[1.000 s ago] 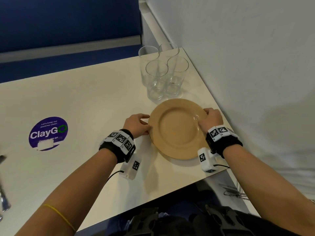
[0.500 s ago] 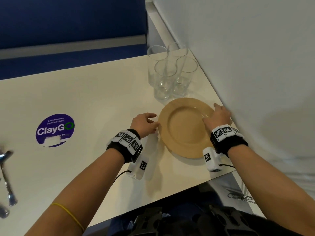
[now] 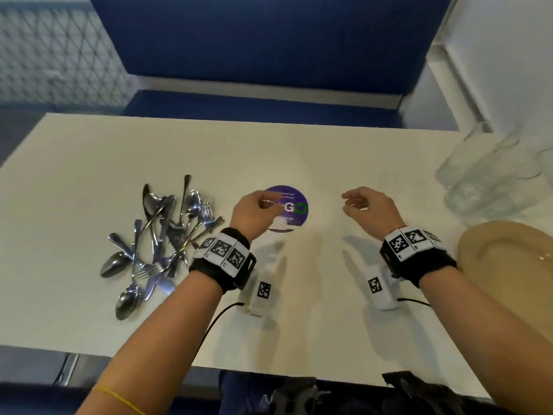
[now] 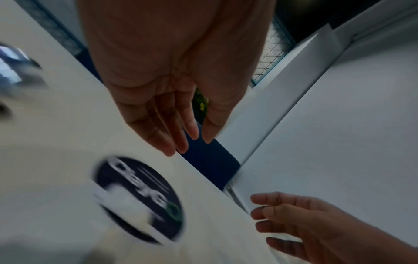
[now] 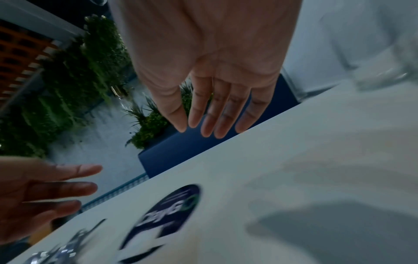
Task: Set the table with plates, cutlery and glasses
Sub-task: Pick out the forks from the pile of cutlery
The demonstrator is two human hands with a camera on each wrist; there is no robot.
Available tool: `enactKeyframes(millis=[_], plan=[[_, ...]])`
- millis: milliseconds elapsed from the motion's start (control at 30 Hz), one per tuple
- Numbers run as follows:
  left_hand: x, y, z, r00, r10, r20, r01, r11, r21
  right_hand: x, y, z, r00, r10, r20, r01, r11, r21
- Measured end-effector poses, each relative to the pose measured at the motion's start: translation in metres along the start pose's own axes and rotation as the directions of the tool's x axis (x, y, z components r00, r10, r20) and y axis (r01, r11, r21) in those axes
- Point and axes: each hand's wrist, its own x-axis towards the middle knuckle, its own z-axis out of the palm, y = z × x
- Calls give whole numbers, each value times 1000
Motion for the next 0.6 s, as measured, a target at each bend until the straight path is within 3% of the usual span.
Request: enactKeyframes(millis=[133, 267, 433, 600], plan=[[9, -46, -97, 998, -27, -54, 37, 981, 192, -4, -67, 93, 991, -11, 137, 10, 1000, 11], [14, -83, -159, 997, -64, -34, 72, 905, 419, -11, -115, 166, 947, -65, 315, 97, 992, -87], [25, -109, -178, 996, -85, -14, 79, 841, 534, -10, -144, 218, 913, -107, 393, 227, 934, -274], [34, -109, -172, 999, -45, 25, 22, 802, 597, -7, -149, 239, 884, -140, 447, 366, 802, -473]])
